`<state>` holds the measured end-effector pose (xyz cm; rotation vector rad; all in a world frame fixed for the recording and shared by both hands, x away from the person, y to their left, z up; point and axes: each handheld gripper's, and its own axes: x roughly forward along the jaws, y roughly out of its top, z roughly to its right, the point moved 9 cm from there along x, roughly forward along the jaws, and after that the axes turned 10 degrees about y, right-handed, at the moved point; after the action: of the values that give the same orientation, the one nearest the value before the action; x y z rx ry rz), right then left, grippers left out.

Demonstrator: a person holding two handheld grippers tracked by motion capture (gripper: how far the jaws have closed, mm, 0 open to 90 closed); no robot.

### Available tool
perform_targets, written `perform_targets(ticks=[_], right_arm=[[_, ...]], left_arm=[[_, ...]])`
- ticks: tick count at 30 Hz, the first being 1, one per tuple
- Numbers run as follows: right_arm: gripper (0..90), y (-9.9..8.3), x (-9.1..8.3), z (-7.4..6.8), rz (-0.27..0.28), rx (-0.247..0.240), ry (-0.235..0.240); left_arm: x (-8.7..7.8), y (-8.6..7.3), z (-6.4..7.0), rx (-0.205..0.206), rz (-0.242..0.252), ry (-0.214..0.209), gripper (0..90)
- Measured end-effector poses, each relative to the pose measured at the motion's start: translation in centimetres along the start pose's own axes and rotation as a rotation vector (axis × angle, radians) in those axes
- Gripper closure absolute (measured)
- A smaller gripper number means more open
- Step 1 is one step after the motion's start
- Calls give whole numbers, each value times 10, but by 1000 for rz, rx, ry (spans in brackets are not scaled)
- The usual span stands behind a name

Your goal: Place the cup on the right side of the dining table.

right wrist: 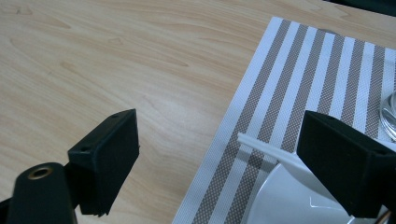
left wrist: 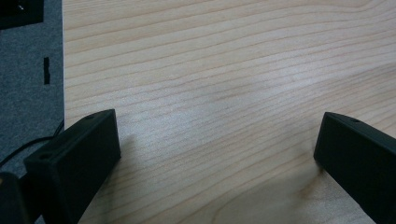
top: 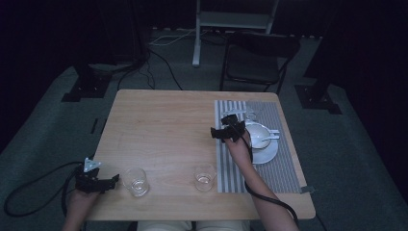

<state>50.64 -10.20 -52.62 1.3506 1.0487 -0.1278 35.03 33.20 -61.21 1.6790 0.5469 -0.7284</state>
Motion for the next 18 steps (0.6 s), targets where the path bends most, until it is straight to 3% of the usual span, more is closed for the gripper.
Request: perform_targets(ticks=[18], right_arm=[[126, -34, -16, -12, 25, -28, 14]], left_arm=[[0, 0, 0, 0, 0, 0, 8]])
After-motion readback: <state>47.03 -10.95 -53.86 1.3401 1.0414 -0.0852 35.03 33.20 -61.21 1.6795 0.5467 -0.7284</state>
